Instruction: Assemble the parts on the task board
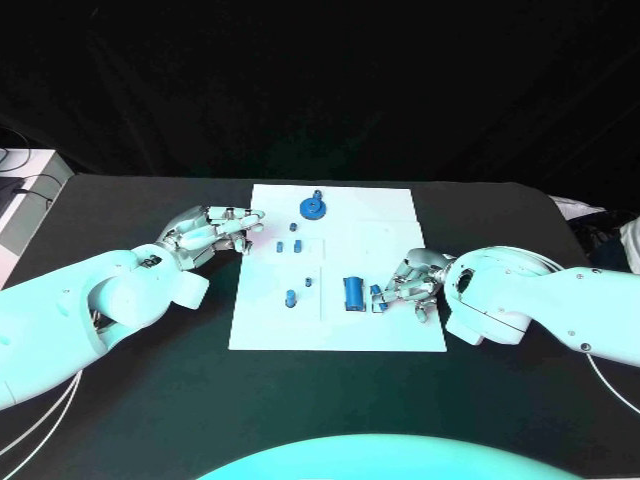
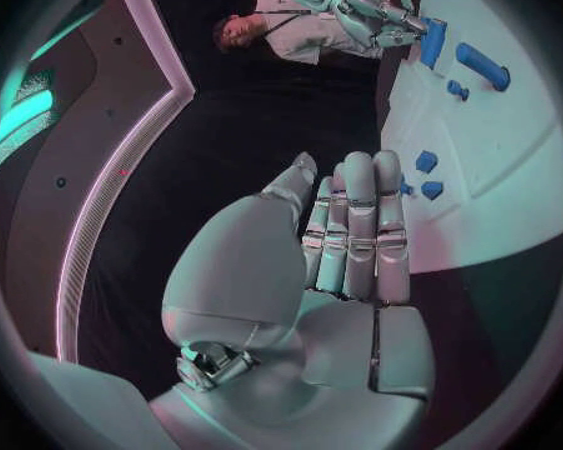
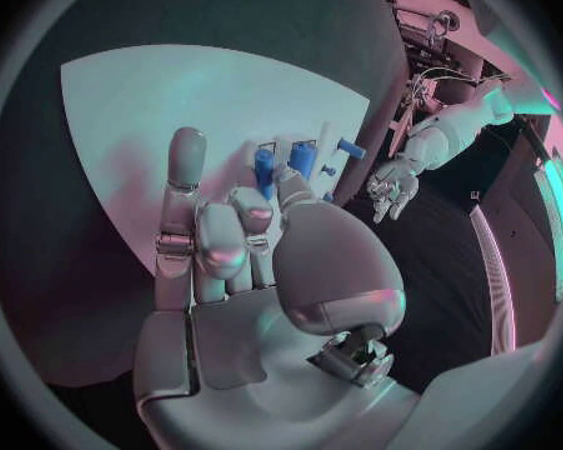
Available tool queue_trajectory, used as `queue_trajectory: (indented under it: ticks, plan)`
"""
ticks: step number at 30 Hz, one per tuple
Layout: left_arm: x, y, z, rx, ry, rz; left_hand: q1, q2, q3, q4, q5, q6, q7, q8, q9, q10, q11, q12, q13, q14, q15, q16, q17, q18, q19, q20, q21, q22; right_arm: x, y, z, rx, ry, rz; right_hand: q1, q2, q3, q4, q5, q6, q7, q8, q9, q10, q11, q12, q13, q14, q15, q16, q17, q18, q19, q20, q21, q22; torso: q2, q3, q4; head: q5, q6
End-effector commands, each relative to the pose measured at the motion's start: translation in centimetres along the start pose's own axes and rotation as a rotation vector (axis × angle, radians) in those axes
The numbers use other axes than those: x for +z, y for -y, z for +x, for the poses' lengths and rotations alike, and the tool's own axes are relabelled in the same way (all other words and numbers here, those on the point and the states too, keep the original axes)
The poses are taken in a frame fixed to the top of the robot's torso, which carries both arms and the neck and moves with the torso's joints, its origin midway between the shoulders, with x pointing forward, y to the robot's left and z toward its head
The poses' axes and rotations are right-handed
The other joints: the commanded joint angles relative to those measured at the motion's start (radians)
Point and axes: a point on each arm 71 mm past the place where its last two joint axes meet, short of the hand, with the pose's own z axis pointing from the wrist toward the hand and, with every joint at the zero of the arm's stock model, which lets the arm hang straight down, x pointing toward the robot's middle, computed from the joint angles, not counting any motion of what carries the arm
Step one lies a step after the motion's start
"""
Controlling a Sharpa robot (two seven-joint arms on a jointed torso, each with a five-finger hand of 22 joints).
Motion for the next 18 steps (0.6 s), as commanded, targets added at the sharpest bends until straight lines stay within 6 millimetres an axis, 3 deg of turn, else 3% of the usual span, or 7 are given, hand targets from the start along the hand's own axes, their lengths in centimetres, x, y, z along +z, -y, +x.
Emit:
queue_trajectory:
  ticks: [1,7,14,18]
  plan:
    - [0.05,0.06,0.18,-0.007,-0.011,0.006,-0.008,0.000,-0.004,0.003,0.003,-0.008,-0.001,0.000,0.001,0.003,-0.001,0.004,0.001,-0.002,0.002,-0.004,-0.002,-0.014,0.007,-0.003,-0.003,0.002,0.01,0.00,-0.02,-0.001,0.009,-0.010,0.011,0.021,0.052,-0.007,-0.022,0.004,-0.003,0.000,0.000,0.005,-0.007,0.003,0.002,0.005,-0.003,0.003,-0.001,-0.006,0.038,-0.003,0.005,-0.002,0.000,0.0001,0.0003,0.000,-0.001]
    - [0.03,0.06,0.15,-0.007,-0.010,0.006,-0.009,0.001,-0.004,0.004,0.003,-0.008,-0.001,0.000,0.001,0.003,-0.001,0.004,0.001,-0.002,0.002,-0.004,-0.002,-0.014,0.007,-0.003,-0.004,0.002,-0.01,0.03,0.02,-0.004,0.002,-0.011,-0.019,-0.012,0.161,-0.014,-0.001,0.009,-0.003,0.001,-0.003,0.011,-0.008,0.010,0.007,0.006,-0.004,0.004,-0.002,-0.007,0.038,-0.004,0.008,-0.003,0.000,-0.0003,0.0002,0.000,-0.003]
    - [0.02,0.06,0.13,-0.007,-0.010,0.005,-0.009,0.001,-0.004,0.004,0.003,-0.008,-0.001,0.000,0.001,0.003,-0.001,0.004,0.001,-0.002,0.002,-0.004,-0.002,-0.014,0.007,-0.003,-0.004,0.002,-0.08,-0.10,0.13,-0.005,-0.007,-0.020,-0.040,-0.046,0.148,-0.010,-0.011,0.016,-0.002,0.001,-0.028,0.012,-0.007,0.009,0.007,0.005,-0.003,0.003,-0.002,-0.007,0.037,-0.004,0.009,-0.004,0.000,-0.0004,0.0004,0.000,-0.003]
    - [0.01,0.06,0.12,-0.006,-0.010,0.005,-0.009,0.001,-0.004,0.004,0.003,-0.008,-0.001,0.000,0.001,0.003,-0.001,0.004,0.001,-0.002,0.002,-0.004,-0.002,-0.014,0.007,-0.003,-0.004,0.002,-0.13,-0.23,0.20,-0.002,-0.009,-0.027,-0.073,-0.077,0.098,0.005,-0.011,0.023,-0.001,0.002,-0.044,0.013,-0.005,0.010,0.008,0.005,-0.001,0.003,-0.003,-0.006,0.038,-0.003,0.009,-0.005,0.000,-0.0006,0.0005,0.001,-0.004]
